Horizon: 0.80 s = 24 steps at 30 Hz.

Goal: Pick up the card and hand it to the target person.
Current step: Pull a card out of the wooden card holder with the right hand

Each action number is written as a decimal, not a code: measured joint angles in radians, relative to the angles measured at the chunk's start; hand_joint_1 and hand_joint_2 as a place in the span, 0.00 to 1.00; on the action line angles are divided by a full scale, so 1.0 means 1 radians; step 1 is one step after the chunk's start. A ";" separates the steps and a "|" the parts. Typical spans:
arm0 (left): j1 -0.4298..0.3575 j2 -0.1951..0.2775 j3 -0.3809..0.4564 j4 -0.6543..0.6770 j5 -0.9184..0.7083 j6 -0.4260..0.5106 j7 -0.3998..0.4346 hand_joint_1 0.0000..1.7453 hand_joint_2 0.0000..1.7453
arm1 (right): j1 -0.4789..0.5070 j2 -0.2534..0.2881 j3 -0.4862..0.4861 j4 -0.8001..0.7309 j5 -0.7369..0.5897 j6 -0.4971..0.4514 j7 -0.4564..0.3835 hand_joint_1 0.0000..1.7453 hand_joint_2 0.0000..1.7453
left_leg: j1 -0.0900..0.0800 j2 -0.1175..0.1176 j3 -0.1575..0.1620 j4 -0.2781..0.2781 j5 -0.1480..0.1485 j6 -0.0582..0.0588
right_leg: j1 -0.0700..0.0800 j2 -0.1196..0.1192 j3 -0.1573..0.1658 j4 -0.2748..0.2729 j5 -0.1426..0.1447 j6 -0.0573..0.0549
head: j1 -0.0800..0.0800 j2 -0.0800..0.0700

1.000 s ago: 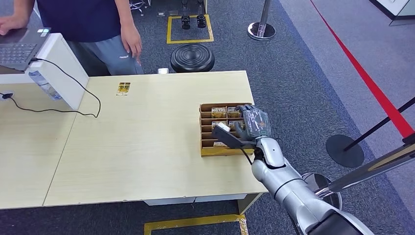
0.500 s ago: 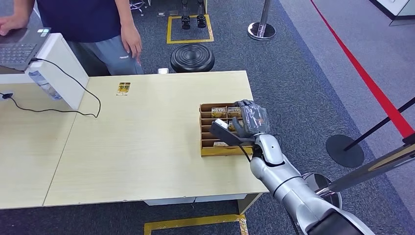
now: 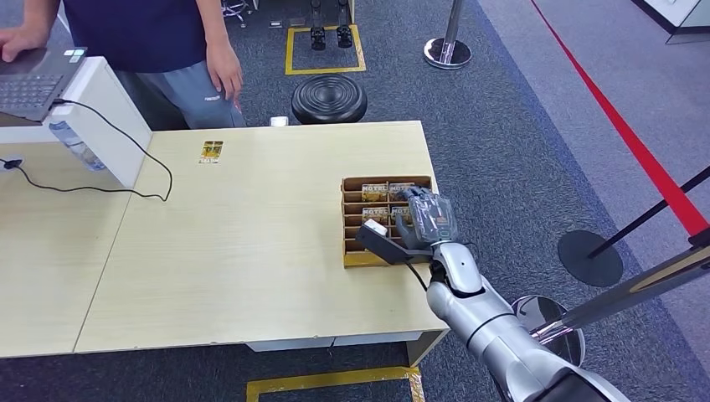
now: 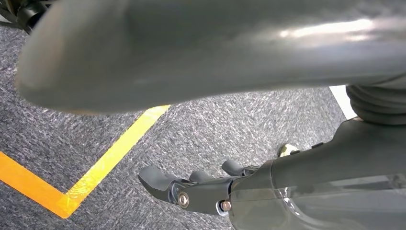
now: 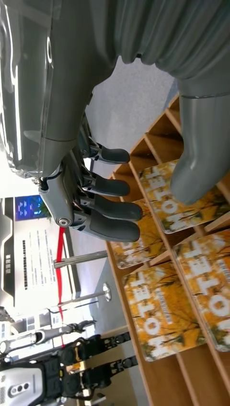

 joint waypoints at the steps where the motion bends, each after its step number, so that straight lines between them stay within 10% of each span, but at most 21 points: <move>1: 0.000 0.000 0.000 0.000 0.000 0.000 0.000 0.00 0.00 | 0.000 0.000 0.000 0.000 0.000 0.000 0.000 0.81 1.00 | 0.000 0.000 0.000 0.000 0.000 0.000 | 0.000 0.000 0.000 0.000 0.000 0.000 | 0.000 0.000; 24: 0.000 0.000 0.000 0.000 0.000 0.000 0.000 0.00 0.00 | 0.000 0.000 0.000 0.000 0.000 -0.003 -0.001 0.81 1.00 | 0.000 0.000 0.000 0.000 0.000 0.000 | 0.000 0.000 0.000 0.000 0.000 0.000 | 0.000 0.000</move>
